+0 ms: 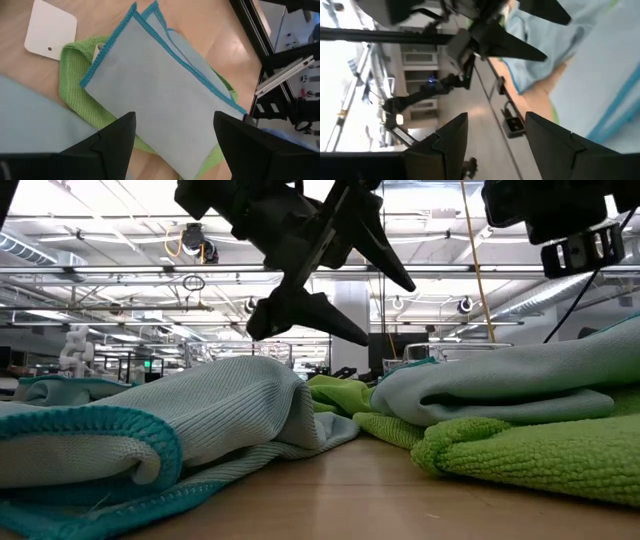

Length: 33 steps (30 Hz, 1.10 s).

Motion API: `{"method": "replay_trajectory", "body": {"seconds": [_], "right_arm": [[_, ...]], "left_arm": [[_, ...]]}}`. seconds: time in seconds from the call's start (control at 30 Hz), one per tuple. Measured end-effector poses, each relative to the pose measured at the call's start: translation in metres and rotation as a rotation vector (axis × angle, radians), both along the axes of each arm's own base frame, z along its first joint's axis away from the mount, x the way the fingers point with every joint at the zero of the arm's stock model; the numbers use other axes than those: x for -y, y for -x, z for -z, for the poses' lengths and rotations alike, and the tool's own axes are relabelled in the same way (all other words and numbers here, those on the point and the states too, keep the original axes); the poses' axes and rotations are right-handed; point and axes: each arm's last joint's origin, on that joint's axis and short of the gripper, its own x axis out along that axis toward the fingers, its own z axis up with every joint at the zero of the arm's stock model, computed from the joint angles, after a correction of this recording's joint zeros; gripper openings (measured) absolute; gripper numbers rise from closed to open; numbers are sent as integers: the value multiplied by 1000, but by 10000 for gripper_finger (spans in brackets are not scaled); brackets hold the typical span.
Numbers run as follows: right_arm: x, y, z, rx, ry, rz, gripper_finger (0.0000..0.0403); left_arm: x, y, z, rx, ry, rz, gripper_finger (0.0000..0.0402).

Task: Fold microfiber towels
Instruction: Put the right blue microfiber towel into the right transparent bin

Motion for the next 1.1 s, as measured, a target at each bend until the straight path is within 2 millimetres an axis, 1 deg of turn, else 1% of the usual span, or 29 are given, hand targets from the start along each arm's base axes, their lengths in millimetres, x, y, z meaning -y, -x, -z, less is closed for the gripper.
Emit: {"method": "replay_trajectory", "body": {"seconds": [0.23,0.47,0.73,0.93,1.1], "right_arm": [[0,-1,-2,11,-24,3,192],[0,-1,-2,26,8,-8,192],[-1,0,-2,45,49,-25,192],[-1,0,-2,56,70,-33,192],[-1,0,-2,60,77,-36,192]], "left_arm": [[0,0,0,-1,6,-6,269],[0,0,0,-8,46,-49,269],[1,-3,-4,22,131,-67,269],[2,-2,-3,-24,261,-140,269],[7,0,-1,-65,293,-141,269]]}}
